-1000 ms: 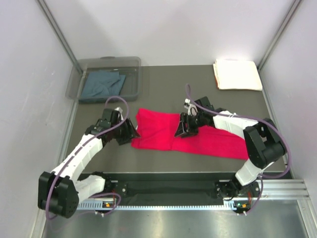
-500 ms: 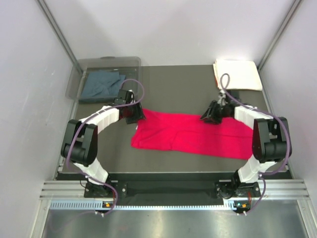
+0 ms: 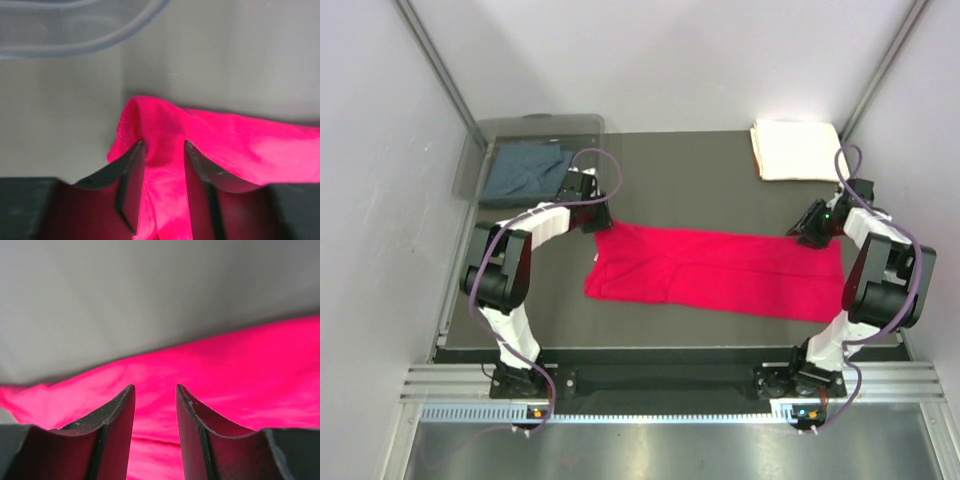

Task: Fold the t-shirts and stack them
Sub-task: Fold the tshirt

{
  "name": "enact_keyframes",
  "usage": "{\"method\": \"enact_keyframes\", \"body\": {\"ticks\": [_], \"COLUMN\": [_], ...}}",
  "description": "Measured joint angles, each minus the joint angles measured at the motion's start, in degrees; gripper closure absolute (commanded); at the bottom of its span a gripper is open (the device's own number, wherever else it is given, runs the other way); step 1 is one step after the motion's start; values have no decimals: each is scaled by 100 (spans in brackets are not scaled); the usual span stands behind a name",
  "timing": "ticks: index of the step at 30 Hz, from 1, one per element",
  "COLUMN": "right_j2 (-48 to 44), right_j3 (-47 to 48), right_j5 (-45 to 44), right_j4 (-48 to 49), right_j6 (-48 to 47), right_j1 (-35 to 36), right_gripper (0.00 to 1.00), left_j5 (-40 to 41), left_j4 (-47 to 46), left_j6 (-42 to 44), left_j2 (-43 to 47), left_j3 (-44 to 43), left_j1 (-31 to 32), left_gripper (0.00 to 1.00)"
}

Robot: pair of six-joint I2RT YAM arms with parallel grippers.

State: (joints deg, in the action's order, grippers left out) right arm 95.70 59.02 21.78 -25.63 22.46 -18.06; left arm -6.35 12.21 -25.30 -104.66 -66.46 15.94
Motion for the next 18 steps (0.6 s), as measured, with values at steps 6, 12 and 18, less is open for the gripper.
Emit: {"method": "enact_keyframes", "body": {"ticks": [6,12,18], "right_j2": [306,457,645], "right_j3": [293,341,376], "right_j5": [-260,-737,-1209], "right_j4": [-44,-48,61], "right_j6": [-151,-181,-81], "right_j1": [-275,-481,-678], "right_gripper": [64,65,64], "left_j5": [94,350,601], "left_j4": [-26,-22,-22], "left_j6": [111,122,15], "left_j2": [-363,-664,-885], "left_j3": [-160,-496,-776], "left_j1": [-15,-15,11], "left_gripper": [84,97,100]}}
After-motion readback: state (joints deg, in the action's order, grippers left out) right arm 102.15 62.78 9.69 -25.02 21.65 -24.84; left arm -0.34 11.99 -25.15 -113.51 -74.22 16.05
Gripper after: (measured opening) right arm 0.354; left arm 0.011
